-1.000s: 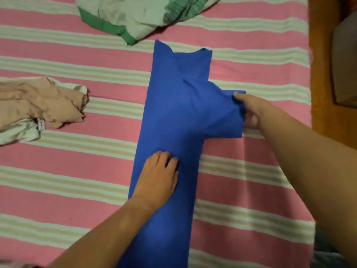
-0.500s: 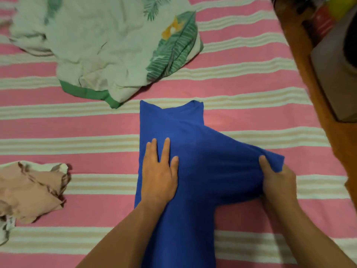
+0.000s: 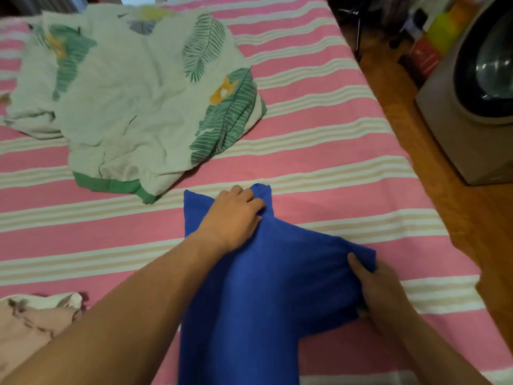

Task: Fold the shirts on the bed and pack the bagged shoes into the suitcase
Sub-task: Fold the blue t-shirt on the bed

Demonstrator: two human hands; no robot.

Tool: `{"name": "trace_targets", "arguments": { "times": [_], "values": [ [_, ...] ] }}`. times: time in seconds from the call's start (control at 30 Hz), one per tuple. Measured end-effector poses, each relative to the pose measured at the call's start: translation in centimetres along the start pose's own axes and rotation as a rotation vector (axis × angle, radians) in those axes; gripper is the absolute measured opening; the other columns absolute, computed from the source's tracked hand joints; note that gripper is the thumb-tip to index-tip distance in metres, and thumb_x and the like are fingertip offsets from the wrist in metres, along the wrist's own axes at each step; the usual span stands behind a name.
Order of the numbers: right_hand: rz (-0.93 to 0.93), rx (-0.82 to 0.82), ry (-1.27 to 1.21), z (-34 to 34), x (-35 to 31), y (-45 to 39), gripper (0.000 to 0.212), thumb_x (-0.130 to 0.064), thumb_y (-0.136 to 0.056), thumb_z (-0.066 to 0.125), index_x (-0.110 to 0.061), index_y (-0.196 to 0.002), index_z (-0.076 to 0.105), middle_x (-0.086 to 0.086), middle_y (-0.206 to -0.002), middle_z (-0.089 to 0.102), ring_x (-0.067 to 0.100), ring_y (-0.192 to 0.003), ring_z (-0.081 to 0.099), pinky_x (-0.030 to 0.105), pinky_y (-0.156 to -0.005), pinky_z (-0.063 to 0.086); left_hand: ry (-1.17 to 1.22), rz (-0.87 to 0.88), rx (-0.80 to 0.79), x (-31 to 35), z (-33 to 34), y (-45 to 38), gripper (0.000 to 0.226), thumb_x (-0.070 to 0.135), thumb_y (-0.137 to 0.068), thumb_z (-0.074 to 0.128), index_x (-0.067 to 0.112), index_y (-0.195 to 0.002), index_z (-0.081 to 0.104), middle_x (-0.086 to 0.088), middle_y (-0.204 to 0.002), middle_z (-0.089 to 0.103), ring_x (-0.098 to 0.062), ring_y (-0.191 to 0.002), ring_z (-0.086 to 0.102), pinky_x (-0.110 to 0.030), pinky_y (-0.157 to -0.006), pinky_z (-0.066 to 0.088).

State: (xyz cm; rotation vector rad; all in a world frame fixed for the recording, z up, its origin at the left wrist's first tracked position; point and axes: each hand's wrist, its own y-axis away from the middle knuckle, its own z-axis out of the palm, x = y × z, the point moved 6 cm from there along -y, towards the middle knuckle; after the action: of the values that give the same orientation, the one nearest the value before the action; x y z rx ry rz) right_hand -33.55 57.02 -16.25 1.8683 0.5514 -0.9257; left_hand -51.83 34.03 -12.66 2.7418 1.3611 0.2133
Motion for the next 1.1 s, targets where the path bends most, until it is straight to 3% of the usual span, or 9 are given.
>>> {"name": "trace_targets", "arguments": {
  "times": [0.13,0.3,0.4,0.5,0.57,0.63,0.77,0.93,1.1],
  "values": [
    [0.001,-0.047,-0.056,0.1,0.2,-0.2,0.023,-0.041,-0.098,0.06,-0.02,-0.098,0.069,0.005,-0.069,0.073,0.019,-0.053,0.068,0.033,-0.042,0.051,-0.119,-0.017,-0.199,1.0,0.7,-2.4,0.028,0.018,-0.095,0.049,0.026,-0.119,0.061,0.0,-0.118,0.063,-0.026,-0.108,0.054,-0.038,-0.088,0.035],
    [0.044,-0.059,-0.088,-0.1,0.6,-0.7,0.024,-0.039,-0.098,0.062,-0.017,-0.103,0.072,0.004,-0.077,0.076,0.02,-0.065,0.073,0.034,-0.047,0.053,-0.238,0.142,0.185,2.9,-2.1,-1.1,0.025,0.012,-0.084,0.045,0.012,-0.103,0.062,-0.009,-0.096,0.059,-0.033,-0.084,0.054,-0.039,-0.069,0.036],
    [0.073,-0.074,-0.112,0.0,0.5,-0.7,0.024,-0.041,-0.097,0.062,-0.02,-0.103,0.072,0.004,-0.083,0.077,0.024,-0.072,0.074,0.035,-0.05,0.054,-0.014,-0.114,0.086,3.2,0.2,1.0,0.008,0.016,-0.096,0.047,0.016,-0.104,0.05,-0.006,-0.097,0.058,-0.029,-0.078,0.053,-0.039,-0.061,0.035],
    [0.078,-0.081,-0.124,0.2,0.3,-0.7,0.023,-0.038,-0.099,0.059,-0.018,-0.104,0.07,-0.001,-0.076,0.076,0.015,-0.063,0.071,0.029,-0.045,0.05,0.171,-0.23,0.098,3.9,3.9,4.4,0.032,0.042,-0.103,0.035,0.018,-0.115,0.052,-0.006,-0.119,0.058,-0.029,-0.104,0.055,-0.042,-0.087,0.046],
    [0.052,-0.108,-0.14,0.3,0.0,-0.2,0.021,-0.036,-0.099,0.059,-0.02,-0.109,0.07,-0.002,-0.088,0.078,0.015,-0.076,0.075,0.032,-0.049,0.054,0.137,-0.198,-0.086,4.6,6.9,6.0,0.064,0.058,-0.102,0.018,0.025,-0.157,0.027,-0.009,-0.166,0.018,-0.033,-0.153,0.017,-0.047,-0.124,0.019],
    [0.042,-0.201,-0.182,0.4,-0.1,0.5,0.02,-0.032,-0.097,0.063,-0.021,-0.112,0.07,0.003,-0.098,0.078,0.02,-0.086,0.075,0.032,-0.053,0.054,0.089,-0.216,-0.227,4.4,9.1,6.5,0.072,0.067,-0.095,-0.002,0.035,-0.157,-0.019,0.001,-0.165,-0.028,-0.024,-0.152,-0.028,-0.047,-0.125,-0.011],
    [-0.118,-0.183,0.21,-1.0,0.0,1.8,0.013,-0.024,-0.096,0.066,-0.023,-0.109,0.069,-0.007,-0.097,0.076,0.015,-0.096,0.072,0.033,-0.082,0.055,0.187,-0.239,-0.358,4.2,8.8,5.1,0.073,0.071,-0.097,0.013,0.041,-0.155,-0.021,0.004,-0.164,-0.031,-0.021,-0.151,-0.03,-0.045,-0.125,-0.013],
    [-0.324,-0.169,0.453,2.0,-7.6,4.3,0.02,-0.015,-0.099,0.056,-0.031,-0.088,0.058,-0.015,-0.079,0.062,0.005,-0.072,0.063,0.009,-0.058,0.043,1.055,-0.506,-0.097,1.7,1.1,7.5,0.04,0.033,-0.103,0.053,0.029,-0.143,0.054,0.006,-0.148,0.052,-0.017,-0.135,0.05,-0.024,-0.112,0.032],
    [0.115,-0.776,0.321,12.8,-9.3,10.0,0.044,-0.022,-0.1,0.059,-0.027,-0.135,0.033,0.015,-0.095,0.068,0.024,-0.068,0.071,0.039,-0.064,0.061,2.103,-1.034,-0.112,0.3,4.0,16.8,0.049,0.058,-0.1,0.046,0.019,-0.122,0.066,-0.01,-0.116,0.072,-0.027,-0.096,0.07,-0.04,-0.082,0.053]
  ]
}}
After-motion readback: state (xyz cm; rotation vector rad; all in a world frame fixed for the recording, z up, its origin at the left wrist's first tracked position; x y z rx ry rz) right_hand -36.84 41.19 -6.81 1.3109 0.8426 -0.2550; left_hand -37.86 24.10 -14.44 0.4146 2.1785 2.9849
